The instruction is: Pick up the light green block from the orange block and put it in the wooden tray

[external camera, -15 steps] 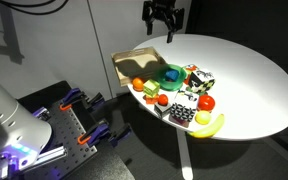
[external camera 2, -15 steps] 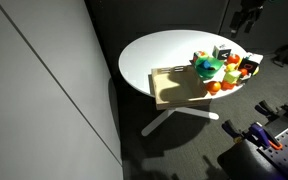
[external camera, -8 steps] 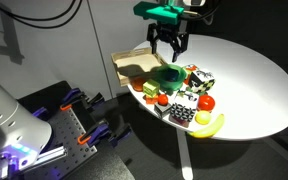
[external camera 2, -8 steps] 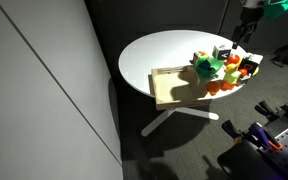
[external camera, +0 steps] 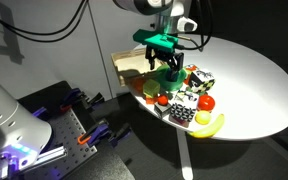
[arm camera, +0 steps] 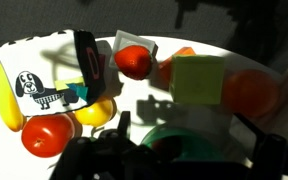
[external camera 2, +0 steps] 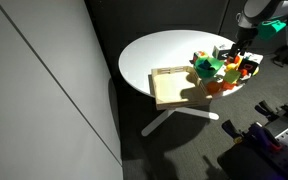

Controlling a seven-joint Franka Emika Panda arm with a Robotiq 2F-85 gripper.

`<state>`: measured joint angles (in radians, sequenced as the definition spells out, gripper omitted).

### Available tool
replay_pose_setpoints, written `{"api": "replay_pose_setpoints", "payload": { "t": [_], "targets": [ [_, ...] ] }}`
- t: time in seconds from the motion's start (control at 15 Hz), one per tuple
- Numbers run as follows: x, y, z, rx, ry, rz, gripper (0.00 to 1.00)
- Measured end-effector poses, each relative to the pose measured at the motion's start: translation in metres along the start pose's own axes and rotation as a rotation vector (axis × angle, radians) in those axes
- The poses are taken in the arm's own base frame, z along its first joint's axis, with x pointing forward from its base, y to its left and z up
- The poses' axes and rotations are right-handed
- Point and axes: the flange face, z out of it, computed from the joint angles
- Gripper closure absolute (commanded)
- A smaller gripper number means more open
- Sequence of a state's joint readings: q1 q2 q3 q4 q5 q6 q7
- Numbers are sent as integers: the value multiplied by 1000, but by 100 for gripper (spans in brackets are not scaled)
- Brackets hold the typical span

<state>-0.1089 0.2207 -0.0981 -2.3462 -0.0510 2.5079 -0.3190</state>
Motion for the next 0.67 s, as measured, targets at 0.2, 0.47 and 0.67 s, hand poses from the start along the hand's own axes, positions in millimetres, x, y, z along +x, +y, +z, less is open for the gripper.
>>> {"api": "replay_pose_setpoints", "payload": {
  "t": [0.2, 0.47, 0.67],
  "targets": [
    [-6, -9, 11, 8, -7, -10, 0],
    [-11, -24, 20, 25, -23, -26, 0],
    [-13, -28, 24, 25, -18, -32, 0]
  ]
}}
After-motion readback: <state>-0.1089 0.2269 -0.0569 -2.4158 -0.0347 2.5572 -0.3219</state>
